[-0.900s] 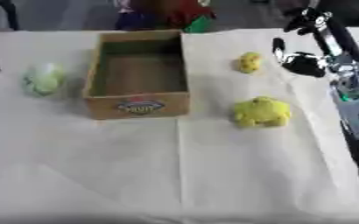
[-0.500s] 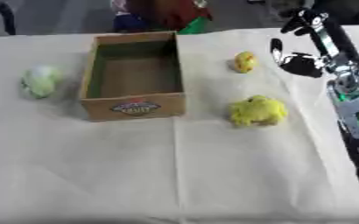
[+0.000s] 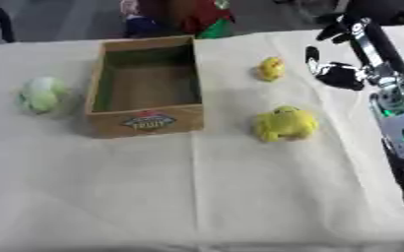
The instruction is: Pick up objects on the table and place them in the box.
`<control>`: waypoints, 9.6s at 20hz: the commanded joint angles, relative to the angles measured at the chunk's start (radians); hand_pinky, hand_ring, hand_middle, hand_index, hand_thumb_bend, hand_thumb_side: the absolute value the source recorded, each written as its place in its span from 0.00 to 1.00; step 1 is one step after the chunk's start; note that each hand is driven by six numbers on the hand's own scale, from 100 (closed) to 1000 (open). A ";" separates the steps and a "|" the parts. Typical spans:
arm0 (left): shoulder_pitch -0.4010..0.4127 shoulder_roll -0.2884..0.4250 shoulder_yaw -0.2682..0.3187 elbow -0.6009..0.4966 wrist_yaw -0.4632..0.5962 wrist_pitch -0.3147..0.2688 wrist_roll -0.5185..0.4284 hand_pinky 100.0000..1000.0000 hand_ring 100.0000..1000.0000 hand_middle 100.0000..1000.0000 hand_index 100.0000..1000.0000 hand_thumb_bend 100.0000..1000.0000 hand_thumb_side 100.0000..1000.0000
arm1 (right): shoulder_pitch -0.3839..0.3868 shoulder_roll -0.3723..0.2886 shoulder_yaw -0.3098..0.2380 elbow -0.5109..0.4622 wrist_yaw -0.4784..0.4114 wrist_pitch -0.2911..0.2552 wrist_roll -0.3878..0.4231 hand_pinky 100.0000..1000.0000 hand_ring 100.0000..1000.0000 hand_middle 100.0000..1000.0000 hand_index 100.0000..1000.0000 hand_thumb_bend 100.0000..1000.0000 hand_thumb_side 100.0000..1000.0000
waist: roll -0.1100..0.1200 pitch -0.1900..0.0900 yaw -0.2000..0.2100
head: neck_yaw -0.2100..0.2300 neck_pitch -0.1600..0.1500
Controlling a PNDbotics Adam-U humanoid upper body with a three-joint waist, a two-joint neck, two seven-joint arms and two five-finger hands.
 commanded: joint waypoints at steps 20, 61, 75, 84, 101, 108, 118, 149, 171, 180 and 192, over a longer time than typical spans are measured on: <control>-0.221 -0.245 0.051 0.386 -0.498 -0.054 0.014 0.75 0.78 0.76 0.84 0.60 0.00 | -0.019 0.018 0.011 -0.003 -0.012 -0.009 0.016 0.71 0.72 0.54 0.81 0.02 0.00 | -0.016 -0.012 -0.040 | 0.039 0.005; -0.262 -0.470 -0.096 0.140 -0.394 -0.053 -0.015 0.71 0.71 0.70 0.82 0.60 0.00 | -0.031 0.038 0.014 0.009 -0.014 -0.021 0.025 0.71 0.72 0.54 0.81 0.00 0.00 | -0.028 -0.008 -0.081 | 0.074 0.005; -0.007 -0.276 0.033 -0.371 0.267 0.082 0.118 0.71 0.66 0.66 0.78 0.52 0.00 | -0.034 -0.115 0.052 0.110 0.000 -0.134 0.230 0.78 0.80 0.71 0.86 0.21 0.07 | -0.036 -0.001 -0.026 | 0.035 0.005; 0.164 -0.270 0.094 -0.530 0.394 0.135 0.171 0.69 0.62 0.62 0.77 0.48 0.00 | -0.039 -0.134 0.140 0.164 -0.002 -0.234 0.505 0.81 0.83 0.77 0.88 0.32 0.09 | -0.039 0.001 -0.006 | 0.019 0.005; 0.254 -0.297 0.136 -0.573 0.416 0.149 0.210 0.67 0.61 0.61 0.76 0.45 0.00 | -0.078 -0.040 0.145 0.351 0.257 -0.271 0.418 0.76 0.78 0.75 0.86 0.37 0.27 | -0.037 -0.004 0.024 | 0.006 0.005; 0.264 -0.301 0.142 -0.574 0.418 0.151 0.215 0.67 0.61 0.61 0.76 0.45 0.00 | -0.084 -0.048 0.107 0.329 0.283 -0.247 0.245 0.57 0.43 0.43 0.64 0.20 0.24 | -0.037 -0.005 0.022 | 0.009 0.005; 0.288 -0.309 0.144 -0.615 0.445 0.144 0.210 0.65 0.59 0.60 0.76 0.44 0.00 | -0.273 -0.022 0.111 0.205 0.205 -0.229 0.199 0.58 0.44 0.42 0.64 0.22 0.20 | -0.038 -0.016 0.040 | -0.002 0.005; 0.265 -0.369 0.103 -0.639 0.490 0.150 0.155 0.63 0.57 0.58 0.76 0.42 0.00 | -0.462 0.239 0.027 0.475 0.529 -0.225 0.003 0.78 0.86 0.86 0.93 0.33 0.00 | -0.038 -0.015 0.138 | -0.047 0.005; 0.282 -0.366 0.114 -0.640 0.486 0.148 0.147 0.63 0.58 0.58 0.76 0.42 0.00 | -0.405 0.098 -0.136 0.804 0.579 0.048 -0.117 0.75 0.83 0.81 0.89 0.36 0.04 | -0.033 -0.014 0.119 | -0.037 0.005; 0.283 -0.366 0.114 -0.642 0.487 0.148 0.144 0.63 0.58 0.58 0.76 0.42 0.00 | -0.396 0.098 -0.142 0.858 0.630 0.141 -0.111 0.72 0.78 0.77 0.86 0.38 0.16 | -0.030 -0.012 0.121 | -0.036 0.005; 0.283 -0.368 0.114 -0.643 0.489 0.148 0.145 0.63 0.58 0.58 0.76 0.41 0.00 | -0.387 0.109 -0.145 0.855 0.636 0.188 -0.187 0.58 0.55 0.42 0.55 0.23 0.22 | -0.026 -0.013 0.123 | -0.037 0.005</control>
